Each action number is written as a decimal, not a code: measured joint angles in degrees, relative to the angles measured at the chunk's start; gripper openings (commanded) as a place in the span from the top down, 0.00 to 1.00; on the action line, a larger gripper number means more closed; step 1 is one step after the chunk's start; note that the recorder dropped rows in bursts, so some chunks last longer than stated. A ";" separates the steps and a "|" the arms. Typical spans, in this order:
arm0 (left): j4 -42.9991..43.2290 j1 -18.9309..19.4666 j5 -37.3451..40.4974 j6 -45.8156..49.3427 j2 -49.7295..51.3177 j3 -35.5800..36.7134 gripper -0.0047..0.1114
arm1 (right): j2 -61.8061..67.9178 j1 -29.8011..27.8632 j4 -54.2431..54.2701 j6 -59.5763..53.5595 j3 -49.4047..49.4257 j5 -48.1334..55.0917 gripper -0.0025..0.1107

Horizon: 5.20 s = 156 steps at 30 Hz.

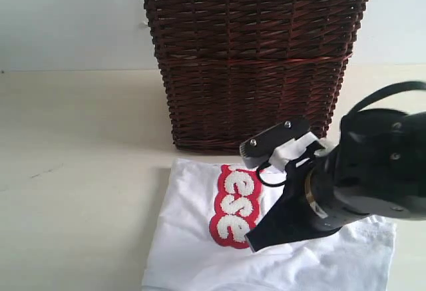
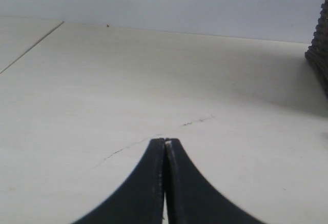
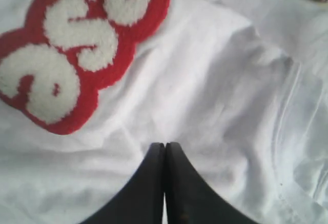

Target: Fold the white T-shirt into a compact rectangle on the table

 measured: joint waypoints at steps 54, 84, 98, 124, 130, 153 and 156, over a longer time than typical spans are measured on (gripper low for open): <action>0.00 0.00 0.00 0.00 0.00 0.00 0.96 | -81.31 -13.07 68.91 -71.93 0.02 -2.73 0.98; 0.00 0.00 0.00 0.00 0.00 0.00 0.96 | -88.95 -33.36 63.45 -75.05 0.02 -12.37 0.98; 0.00 0.00 0.00 0.00 0.00 0.00 0.96 | -88.95 -33.36 63.45 -75.05 0.02 -11.89 0.98; 0.00 0.00 0.00 0.00 0.00 0.00 0.96 | -88.95 -43.17 38.96 -64.19 1.58 -12.74 0.98; 0.00 0.00 0.00 0.00 0.00 0.00 0.96 | -88.95 -43.17 23.12 -44.95 10.58 -19.55 0.98; 0.00 0.00 0.00 0.00 0.00 0.00 0.96 | -88.85 -43.29 22.67 -46.71 40.89 -25.57 0.98; 0.00 0.00 0.00 0.00 0.00 0.00 0.96 | -88.85 -44.02 23.03 -43.96 40.89 -23.03 0.98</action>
